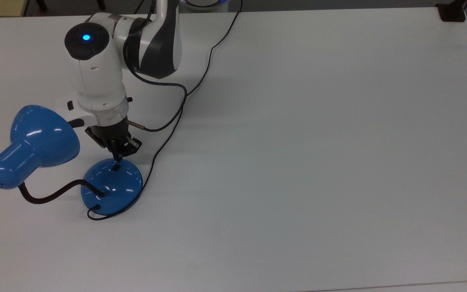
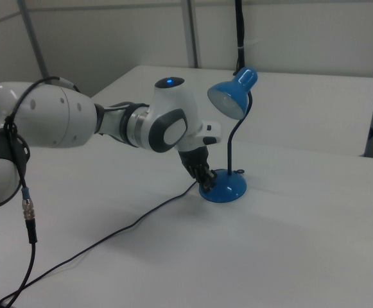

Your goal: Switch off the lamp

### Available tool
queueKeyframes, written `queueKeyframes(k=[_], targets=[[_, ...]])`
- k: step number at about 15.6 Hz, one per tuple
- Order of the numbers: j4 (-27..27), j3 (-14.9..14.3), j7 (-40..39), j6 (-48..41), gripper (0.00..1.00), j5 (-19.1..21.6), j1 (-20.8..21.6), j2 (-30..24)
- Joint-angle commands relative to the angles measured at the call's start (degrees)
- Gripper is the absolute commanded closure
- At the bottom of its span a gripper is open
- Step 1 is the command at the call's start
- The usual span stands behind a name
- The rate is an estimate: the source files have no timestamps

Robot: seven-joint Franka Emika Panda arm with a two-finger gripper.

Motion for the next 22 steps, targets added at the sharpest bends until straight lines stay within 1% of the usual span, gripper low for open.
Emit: queueKeyframes(k=[1,2,5,8,10,12,15,16,17,18,19,22], targets=[[-1.04,0.65,-0.36,-11.04,1.00,-0.91,0.49,-7.30],[-0.95,0.91,-0.36,-14.30,1.00,-0.91,0.93,-8.88],[-0.86,0.92,-0.54,-23.44,1.00,-0.83,4.53,-13.63],[-0.78,0.92,-0.71,-29.60,1.00,-0.91,9.71,-18.64],[-0.78,0.92,-4.82,-32.16,1.00,-0.91,12.79,-21.19],[-0.78,0.92,-8.17,-33.14,1.00,-0.65,14.03,-23.56],[-0.78,0.74,-8.71,-33.22,0.91,-0.12,14.21,-25.33],[-0.78,0.65,-8.54,-33.75,0.76,-0.12,14.38,-25.51],[-0.78,0.48,-8.10,-34.45,0.47,-0.12,14.38,-25.60],[-0.69,0.30,-7.92,-34.80,0.10,-0.12,14.21,-25.77],[-0.78,0.21,-7.83,-35.24,0.00,-0.12,14.12,-25.86],[-0.78,0.30,-8.01,-36.48,0.00,-0.74,14.12,-26.56]])
